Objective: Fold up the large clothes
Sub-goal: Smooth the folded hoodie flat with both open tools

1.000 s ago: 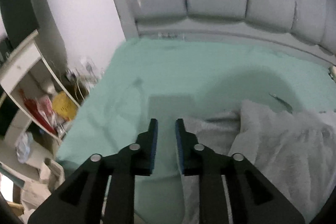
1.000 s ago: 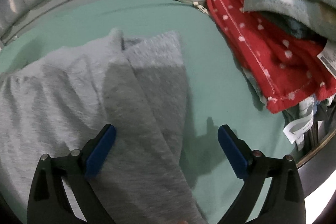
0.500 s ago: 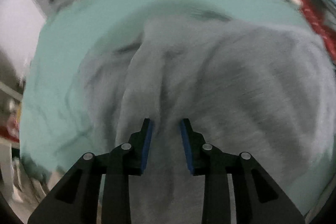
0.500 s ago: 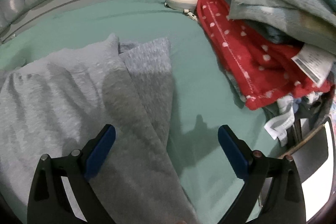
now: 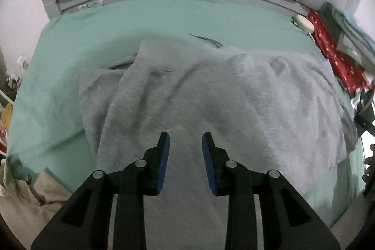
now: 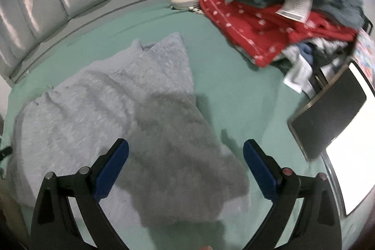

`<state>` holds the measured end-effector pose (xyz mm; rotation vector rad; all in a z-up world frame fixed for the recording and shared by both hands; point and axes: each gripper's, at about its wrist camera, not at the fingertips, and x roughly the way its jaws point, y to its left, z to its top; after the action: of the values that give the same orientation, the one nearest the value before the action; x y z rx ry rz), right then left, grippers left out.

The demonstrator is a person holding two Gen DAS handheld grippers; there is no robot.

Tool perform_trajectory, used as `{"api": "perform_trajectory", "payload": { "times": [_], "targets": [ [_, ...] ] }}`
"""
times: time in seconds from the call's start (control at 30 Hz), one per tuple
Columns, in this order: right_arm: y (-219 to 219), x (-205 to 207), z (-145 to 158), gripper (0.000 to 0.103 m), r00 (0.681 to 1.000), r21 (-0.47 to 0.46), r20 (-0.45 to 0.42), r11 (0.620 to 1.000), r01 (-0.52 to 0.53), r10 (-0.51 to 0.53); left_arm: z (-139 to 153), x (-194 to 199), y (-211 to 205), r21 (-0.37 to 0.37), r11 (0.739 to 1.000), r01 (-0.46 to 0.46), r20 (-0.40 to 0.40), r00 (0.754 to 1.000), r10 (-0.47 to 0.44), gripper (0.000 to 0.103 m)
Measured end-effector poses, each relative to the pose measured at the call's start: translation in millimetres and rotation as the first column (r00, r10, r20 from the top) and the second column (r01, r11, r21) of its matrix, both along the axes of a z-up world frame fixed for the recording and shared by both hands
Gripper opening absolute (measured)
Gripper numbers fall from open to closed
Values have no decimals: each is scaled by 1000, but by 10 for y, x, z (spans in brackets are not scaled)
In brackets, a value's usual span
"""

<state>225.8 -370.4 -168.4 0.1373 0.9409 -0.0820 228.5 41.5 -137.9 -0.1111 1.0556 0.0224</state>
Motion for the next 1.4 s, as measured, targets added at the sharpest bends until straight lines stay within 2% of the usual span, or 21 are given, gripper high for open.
{"api": "perform_trajectory", "payload": {
  "times": [0.17, 0.33, 0.47, 0.6, 0.83, 1.0, 1.23, 1.4],
  "targets": [
    [-2, -220, -29, 99, 999, 34, -27, 999, 21, -21, 178, -137, -131, -44, 999, 17, 70, 997, -14, 31],
    [27, -321, 24, 99, 999, 52, -23, 998, 39, -38, 186, -238, -31, -95, 995, -14, 36, 999, 17, 31],
    [-25, -416, -67, 99, 992, 156, -69, 981, 112, -102, 176, -336, -8, -130, 990, -62, 17, 998, 64, 31],
    [30, -471, -135, 100, 988, 188, -100, 972, 138, -121, 115, -422, -39, -181, 979, -98, -17, 995, 96, 31],
    [168, -530, -229, 100, 985, 195, -131, 971, 136, -112, 160, -519, -303, -146, 989, -23, 3, 1000, 23, 31],
    [81, -542, -350, 100, 971, 228, -183, 955, 192, -152, 151, -486, -457, -120, 992, 28, 2, 1000, -28, 31],
    [-78, -484, -545, 101, 951, 255, -227, 929, 268, -212, 2, -390, -520, -108, 993, 46, -42, 998, -51, 31],
    [-49, -348, -620, 103, 962, 258, -188, 935, 244, -199, -105, -297, -530, -119, 991, 60, -71, 995, -69, 31]
  ]
}}
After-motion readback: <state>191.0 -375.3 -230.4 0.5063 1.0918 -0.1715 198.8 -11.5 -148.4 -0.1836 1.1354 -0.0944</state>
